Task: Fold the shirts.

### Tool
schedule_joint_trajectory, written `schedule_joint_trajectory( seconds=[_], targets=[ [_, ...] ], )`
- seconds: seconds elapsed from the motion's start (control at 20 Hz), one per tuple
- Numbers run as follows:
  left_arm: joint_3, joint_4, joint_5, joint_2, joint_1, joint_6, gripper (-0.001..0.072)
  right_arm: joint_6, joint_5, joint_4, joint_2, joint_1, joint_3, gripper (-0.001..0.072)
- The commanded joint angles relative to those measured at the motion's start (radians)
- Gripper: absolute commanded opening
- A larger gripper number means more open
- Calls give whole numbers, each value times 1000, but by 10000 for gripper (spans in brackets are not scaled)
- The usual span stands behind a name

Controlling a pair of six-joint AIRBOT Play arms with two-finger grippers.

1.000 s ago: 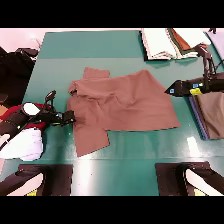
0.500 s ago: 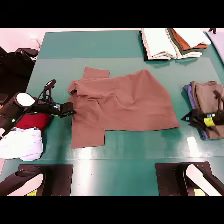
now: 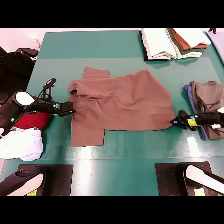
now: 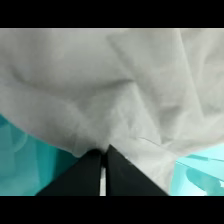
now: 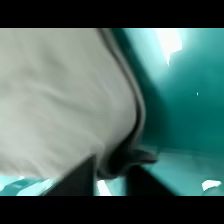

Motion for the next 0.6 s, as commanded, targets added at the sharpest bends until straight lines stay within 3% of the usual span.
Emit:
schedule_joint_trajectory(
  seconds=[0.0, 0.2, 0.55],
  targets=[
    [34, 15, -12, 17, 0, 0, 26, -29, -68, 14, -18, 138, 68, 19],
    [225, 95, -66, 164, 3, -10, 27, -35, -51, 16, 142, 209, 266, 18],
    [885, 214, -90, 366, 2, -33, 26, -34, -97, 2, 431, 211, 827, 18]
  ],
)
